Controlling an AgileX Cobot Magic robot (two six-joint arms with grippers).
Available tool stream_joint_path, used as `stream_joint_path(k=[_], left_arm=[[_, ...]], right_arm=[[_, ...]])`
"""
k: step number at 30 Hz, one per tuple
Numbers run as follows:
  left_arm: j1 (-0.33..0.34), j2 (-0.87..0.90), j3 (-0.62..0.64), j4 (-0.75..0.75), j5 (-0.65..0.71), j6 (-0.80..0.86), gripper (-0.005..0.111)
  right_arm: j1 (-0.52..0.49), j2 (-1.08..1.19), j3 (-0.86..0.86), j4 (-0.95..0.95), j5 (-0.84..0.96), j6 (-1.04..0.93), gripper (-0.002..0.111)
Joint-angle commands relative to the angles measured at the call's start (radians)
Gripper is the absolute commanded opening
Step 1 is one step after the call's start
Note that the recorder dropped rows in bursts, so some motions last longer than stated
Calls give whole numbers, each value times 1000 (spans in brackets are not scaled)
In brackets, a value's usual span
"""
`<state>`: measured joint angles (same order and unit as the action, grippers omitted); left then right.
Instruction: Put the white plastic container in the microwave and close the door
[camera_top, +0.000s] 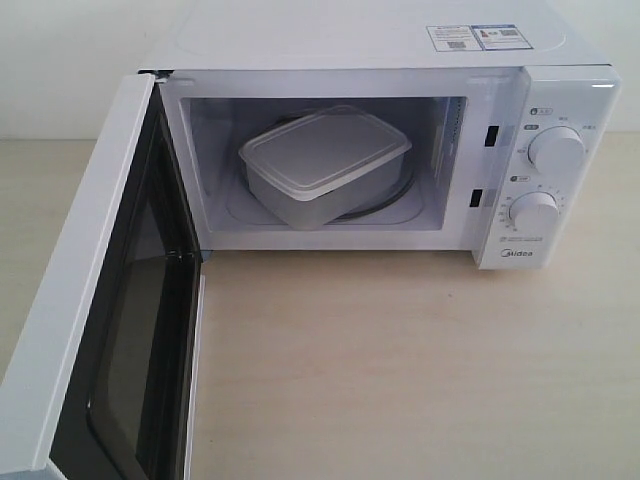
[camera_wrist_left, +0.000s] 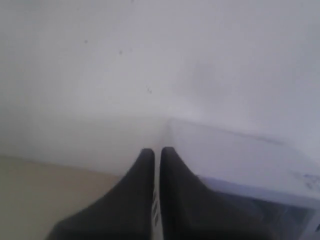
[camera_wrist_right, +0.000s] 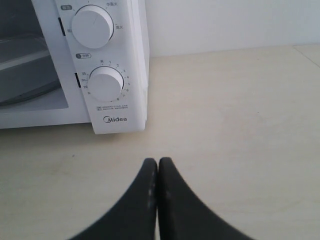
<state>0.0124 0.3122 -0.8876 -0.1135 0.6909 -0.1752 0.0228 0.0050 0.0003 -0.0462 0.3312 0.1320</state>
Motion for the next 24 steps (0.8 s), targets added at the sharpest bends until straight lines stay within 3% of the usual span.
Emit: stream_joint_path(k=[1, 6, 8, 14, 20, 24], left_arm=[[-2, 155, -120, 92, 211, 57, 4], [-2, 282, -180, 114, 451, 67, 4], [-2, 312, -180, 114, 528, 143, 4], [-2, 334, -180, 50, 530, 288, 4], [-2, 373, -73, -284, 530, 729, 4], [-2, 454, 14, -236, 530, 731, 4]], right_arm=[[-3, -5, 0, -4, -10, -2, 0], [-3, -5, 0, -4, -10, -7, 0], [-3, -5, 0, -4, -10, -7, 0], [-3, -5, 0, -4, -10, -7, 0], [-3, -5, 0, -4, -10, -7, 0], [-3, -5, 0, -4, -10, -7, 0]])
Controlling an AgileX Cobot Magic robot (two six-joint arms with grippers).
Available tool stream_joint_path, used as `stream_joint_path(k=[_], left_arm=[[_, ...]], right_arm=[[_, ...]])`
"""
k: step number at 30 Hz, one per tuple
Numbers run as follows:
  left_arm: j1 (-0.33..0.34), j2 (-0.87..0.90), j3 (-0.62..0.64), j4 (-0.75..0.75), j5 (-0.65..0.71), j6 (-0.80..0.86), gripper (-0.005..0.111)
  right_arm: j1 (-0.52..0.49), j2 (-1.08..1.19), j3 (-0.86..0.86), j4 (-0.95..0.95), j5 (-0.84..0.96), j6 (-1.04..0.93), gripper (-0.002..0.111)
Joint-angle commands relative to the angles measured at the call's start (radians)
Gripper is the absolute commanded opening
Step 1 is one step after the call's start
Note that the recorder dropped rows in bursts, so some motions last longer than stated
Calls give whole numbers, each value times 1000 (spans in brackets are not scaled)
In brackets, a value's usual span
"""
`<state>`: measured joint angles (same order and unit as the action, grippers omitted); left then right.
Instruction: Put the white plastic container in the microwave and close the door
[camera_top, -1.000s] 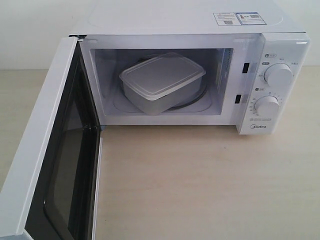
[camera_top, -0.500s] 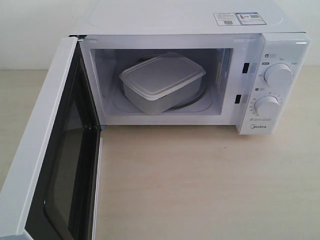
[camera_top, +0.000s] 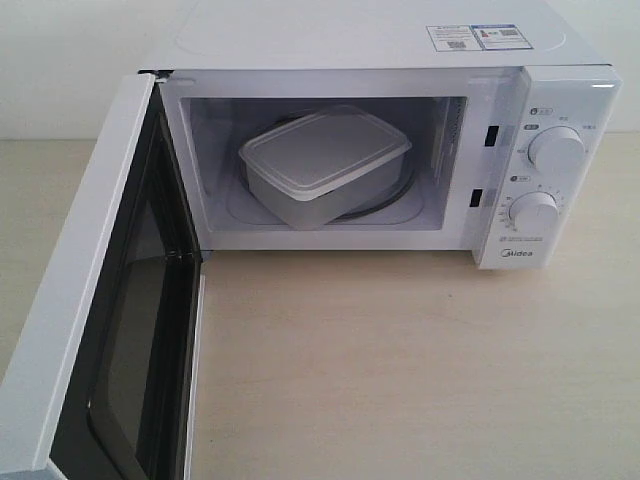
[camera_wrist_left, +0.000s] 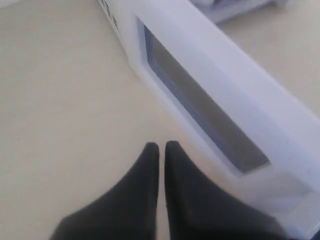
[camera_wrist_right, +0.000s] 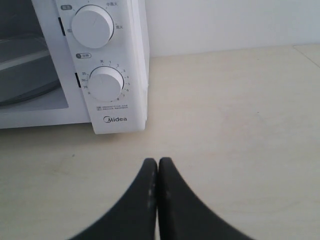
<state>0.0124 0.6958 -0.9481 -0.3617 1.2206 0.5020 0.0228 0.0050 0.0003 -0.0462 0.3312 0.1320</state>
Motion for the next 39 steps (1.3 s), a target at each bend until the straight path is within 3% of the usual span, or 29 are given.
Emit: stream_joint_path(k=[1, 18, 22, 27, 39], left_arm=[[-2, 89, 93, 13, 0, 63, 4], [-2, 198, 225, -380, -105, 415, 4], [-4, 238, 225, -394, -112, 422, 4], [-76, 273, 225, -480, -165, 449, 4], [-331, 388, 225, -616, -407, 501, 4]], right_arm=[[-3, -5, 0, -4, -10, -7, 0], [-3, -5, 0, -4, -10, -7, 0], [-3, -5, 0, -4, -16, -6, 0], [-3, -5, 0, -4, -9, -6, 0], [-3, -5, 0, -4, -9, -6, 0]])
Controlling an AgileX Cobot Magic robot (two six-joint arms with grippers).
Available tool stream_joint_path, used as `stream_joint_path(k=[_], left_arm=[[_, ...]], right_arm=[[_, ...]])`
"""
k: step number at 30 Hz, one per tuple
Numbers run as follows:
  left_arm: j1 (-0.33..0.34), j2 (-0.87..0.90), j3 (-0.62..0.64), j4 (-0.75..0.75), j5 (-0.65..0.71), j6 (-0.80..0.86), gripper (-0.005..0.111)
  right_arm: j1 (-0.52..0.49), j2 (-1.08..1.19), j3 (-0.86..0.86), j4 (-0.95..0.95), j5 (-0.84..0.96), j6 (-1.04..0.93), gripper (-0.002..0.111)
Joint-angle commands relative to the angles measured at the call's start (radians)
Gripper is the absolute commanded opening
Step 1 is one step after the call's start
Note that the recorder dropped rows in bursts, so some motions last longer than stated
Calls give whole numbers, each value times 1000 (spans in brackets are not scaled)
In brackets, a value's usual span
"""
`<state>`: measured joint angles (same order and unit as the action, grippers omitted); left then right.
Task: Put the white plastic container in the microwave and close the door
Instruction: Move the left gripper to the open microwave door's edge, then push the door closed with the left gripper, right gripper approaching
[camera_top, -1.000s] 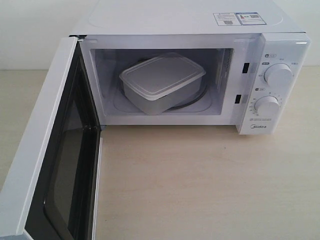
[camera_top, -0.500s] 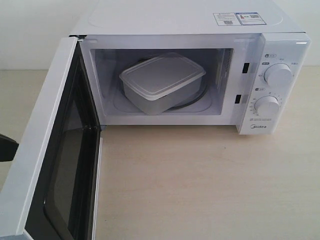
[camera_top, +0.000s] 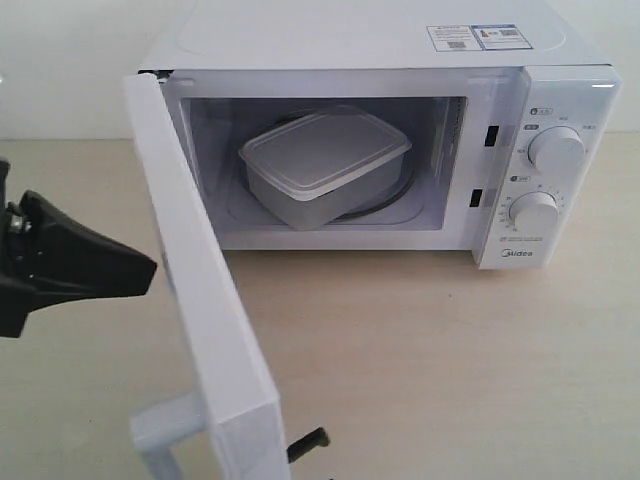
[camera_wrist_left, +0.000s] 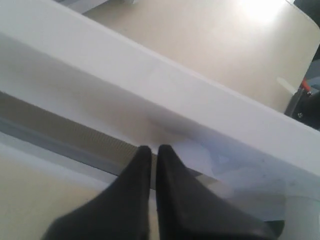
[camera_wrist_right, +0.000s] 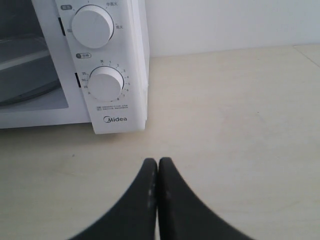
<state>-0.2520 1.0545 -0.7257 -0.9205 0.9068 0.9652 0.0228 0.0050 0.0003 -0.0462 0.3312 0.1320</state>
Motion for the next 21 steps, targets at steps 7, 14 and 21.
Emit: stream_joint_path(k=[7, 14, 21], left_arm=[[-141, 81, 0, -166, -217, 117, 4], [-217, 199, -101, -227, -290, 172, 4], [-280, 295, -249, -276, -350, 172, 4]], right_arm=[[-3, -5, 0, -4, -9, -6, 0], [-3, -5, 0, -4, -9, -6, 0], [-3, -5, 0, -4, -11, -6, 0]])
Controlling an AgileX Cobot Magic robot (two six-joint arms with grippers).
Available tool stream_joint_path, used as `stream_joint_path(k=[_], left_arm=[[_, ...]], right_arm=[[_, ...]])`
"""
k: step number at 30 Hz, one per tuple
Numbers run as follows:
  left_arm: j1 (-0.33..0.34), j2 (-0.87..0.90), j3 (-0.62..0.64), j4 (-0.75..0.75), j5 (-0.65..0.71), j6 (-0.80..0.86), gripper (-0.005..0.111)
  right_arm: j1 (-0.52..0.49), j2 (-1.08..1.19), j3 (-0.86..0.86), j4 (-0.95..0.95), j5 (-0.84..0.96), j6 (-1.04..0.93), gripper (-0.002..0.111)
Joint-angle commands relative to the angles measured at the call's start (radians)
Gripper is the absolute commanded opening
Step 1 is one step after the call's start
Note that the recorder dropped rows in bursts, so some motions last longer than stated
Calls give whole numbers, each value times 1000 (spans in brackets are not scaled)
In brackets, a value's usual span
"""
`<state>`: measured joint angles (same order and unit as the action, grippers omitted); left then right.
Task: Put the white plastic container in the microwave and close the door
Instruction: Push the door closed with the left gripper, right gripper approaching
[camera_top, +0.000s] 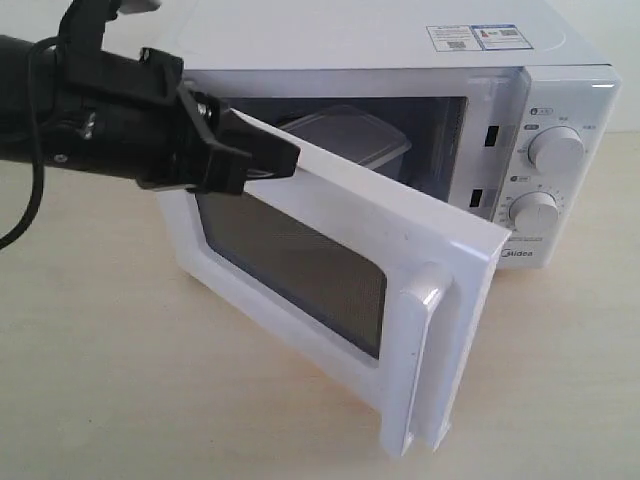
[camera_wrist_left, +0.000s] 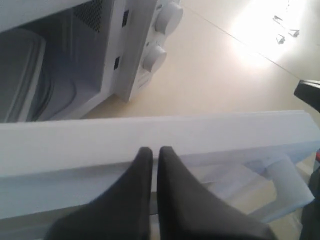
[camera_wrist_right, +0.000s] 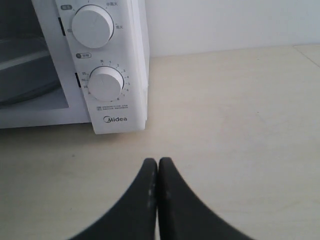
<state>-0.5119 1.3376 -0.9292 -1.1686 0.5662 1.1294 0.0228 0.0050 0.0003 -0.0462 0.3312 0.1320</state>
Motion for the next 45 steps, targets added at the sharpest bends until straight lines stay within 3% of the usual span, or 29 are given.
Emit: stream_joint_path(k=[1, 6, 12, 14, 22, 24, 28, 31, 38, 42, 45], left_arm=[[-20, 2, -50, -27, 10, 8, 4], [-20, -78, -51, -9, 70, 8, 4], [-20, -137, -51, 25, 89, 8, 4], [-20, -151, -51, 27, 89, 8, 4], [-20, -191, -51, 29, 123, -15, 4], [-20, -197, -51, 29, 121, -15, 4], [-20, -206, -51, 31, 119, -15, 4], [-20, -206, -51, 31, 119, -15, 4], [-20, -206, -51, 31, 115, -15, 4], [-20, -206, -51, 31, 115, -15, 4], [-20, -208, -51, 31, 121, -15, 4]], right_arm=[[-3, -5, 0, -4, -11, -6, 0], [-3, -5, 0, 11, -28, 5, 0], [-3, -5, 0, 499, -549, 179, 0], [-3, -5, 0, 604, -644, 280, 0], [-3, -5, -155, 537, -845, 319, 0], [-3, -5, -232, 406, -775, 287, 0], [-3, 84, -519, 46, -296, 351, 0], [-3, 188, -724, 10, -37, 270, 0], [-3, 428, -1034, 297, 427, -221, 0], [-3, 520, -1032, 518, 601, -268, 0], [-3, 584, -1024, 567, 605, -289, 0]])
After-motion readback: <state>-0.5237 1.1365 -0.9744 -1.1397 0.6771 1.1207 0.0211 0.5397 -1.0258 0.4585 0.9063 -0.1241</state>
